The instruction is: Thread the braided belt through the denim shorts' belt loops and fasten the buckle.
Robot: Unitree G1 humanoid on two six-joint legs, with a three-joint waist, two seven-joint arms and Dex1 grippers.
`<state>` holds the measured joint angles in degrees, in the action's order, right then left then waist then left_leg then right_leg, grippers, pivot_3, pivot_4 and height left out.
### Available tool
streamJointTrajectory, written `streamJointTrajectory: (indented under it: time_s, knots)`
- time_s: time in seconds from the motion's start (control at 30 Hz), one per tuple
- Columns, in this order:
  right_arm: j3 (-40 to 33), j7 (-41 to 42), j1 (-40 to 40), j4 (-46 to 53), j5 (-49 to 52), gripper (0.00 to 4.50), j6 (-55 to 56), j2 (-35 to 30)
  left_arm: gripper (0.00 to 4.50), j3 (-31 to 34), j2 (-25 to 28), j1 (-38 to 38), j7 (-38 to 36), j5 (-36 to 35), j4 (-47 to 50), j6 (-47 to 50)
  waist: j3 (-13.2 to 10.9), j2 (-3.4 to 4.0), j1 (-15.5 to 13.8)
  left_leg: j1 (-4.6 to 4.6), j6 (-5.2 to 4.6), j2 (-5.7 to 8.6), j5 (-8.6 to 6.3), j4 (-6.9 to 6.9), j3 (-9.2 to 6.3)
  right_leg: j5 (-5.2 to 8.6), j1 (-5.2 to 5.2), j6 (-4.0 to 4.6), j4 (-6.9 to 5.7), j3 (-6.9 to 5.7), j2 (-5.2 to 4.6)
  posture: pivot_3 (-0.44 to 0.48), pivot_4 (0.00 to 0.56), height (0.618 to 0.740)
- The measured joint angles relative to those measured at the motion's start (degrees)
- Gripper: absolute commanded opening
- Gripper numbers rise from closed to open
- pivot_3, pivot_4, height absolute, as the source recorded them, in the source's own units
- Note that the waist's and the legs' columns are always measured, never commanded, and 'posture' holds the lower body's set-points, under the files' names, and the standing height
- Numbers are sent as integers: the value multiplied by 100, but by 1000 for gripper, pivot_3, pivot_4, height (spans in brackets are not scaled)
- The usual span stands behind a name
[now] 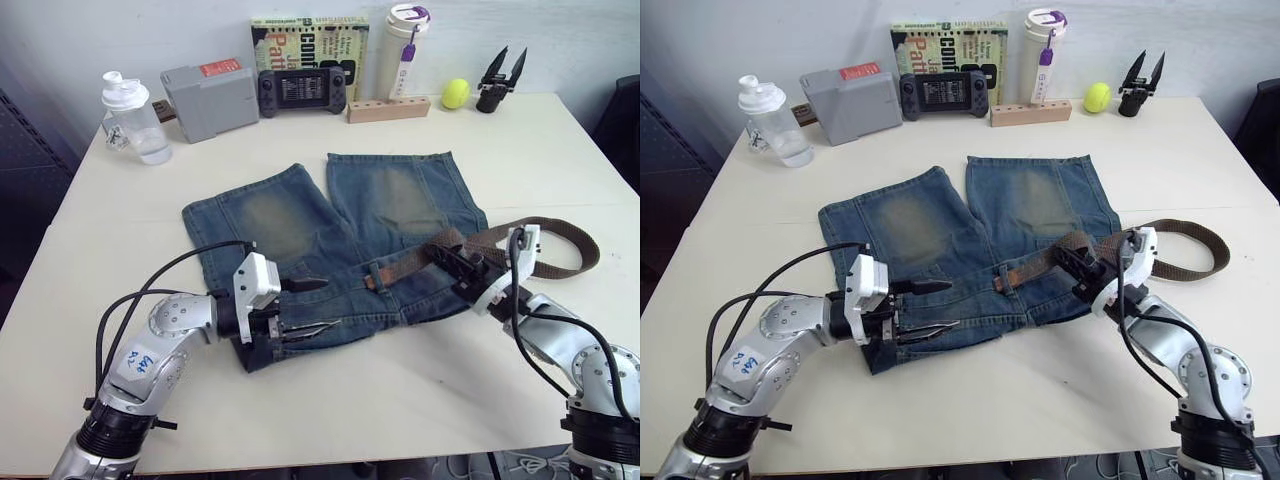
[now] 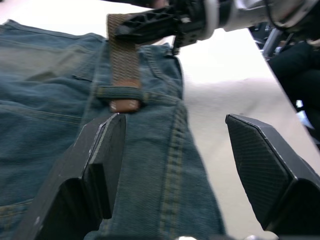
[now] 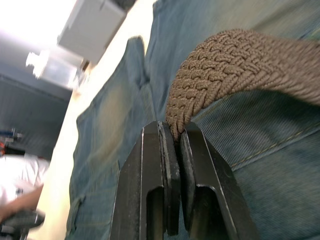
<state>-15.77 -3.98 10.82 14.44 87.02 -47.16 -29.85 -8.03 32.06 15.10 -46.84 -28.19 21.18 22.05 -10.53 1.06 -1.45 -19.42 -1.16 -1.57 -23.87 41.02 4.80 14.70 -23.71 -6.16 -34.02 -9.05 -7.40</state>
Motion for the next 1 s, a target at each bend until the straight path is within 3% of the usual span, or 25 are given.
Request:
streamJointTrajectory:
  time_s: [0.17, 0.33, 0.5, 0.63, 0.8, 1.0]
  knots:
    - [247, -142, -37, -9, -133, 0, -66, 247, 3504, -266, -121, 348, 89, 695, -394, -511, 0, 1, 2, 1, 1, 4, 0, -5, 5, 0, -1, 0, 2, 1, 2, 0, 150, 726]
    - [422, -411, -104, -79, -173, 0, -152, 625, 3504, -973, -234, 862, 201, 2437, -1411, -2454, 1, 2, 9, 1, 1, 1, 0, -6, 11, 0, -3, 0, 3, 2, 6, 0, 150, 726]
    - [399, -441, -94, -103, -162, 0, -171, 675, 3504, -1115, -339, 1208, 446, 3253, -2158, -3633, 1, 2, 10, 2, 1, -1, 0, -6, 12, 0, -4, 0, 2, 2, 6, 0, 150, 726]
    - [389, -451, -91, -104, -155, 0, -175, 692, 3504, -1098, -594, 1379, 554, 3354, -2434, -4254, 1, 2, 10, 1, 0, -3, 0, -6, 12, 0, -4, 0, 2, 1, 2, 0, 150, 726]
    - [387, -453, -92, -104, -137, 0, -174, 702, 3504, -1045, -663, 1344, 324, 2958, -2406, -4344, 1, 2, 13, 1, 1, -7, 0, -5, 11, 0, -5, 0, 0, 0, 1, 0, 150, 726]
    - [364, -463, -95, -102, -129, 0, -176, 710, 3504, -1001, -618, 1378, 322, 3187, -2479, -4543, 1, 2, 11, 1, 0, -5, 0, -5, 11, 0, -5, 0, 0, 0, 1, 0, 150, 726]
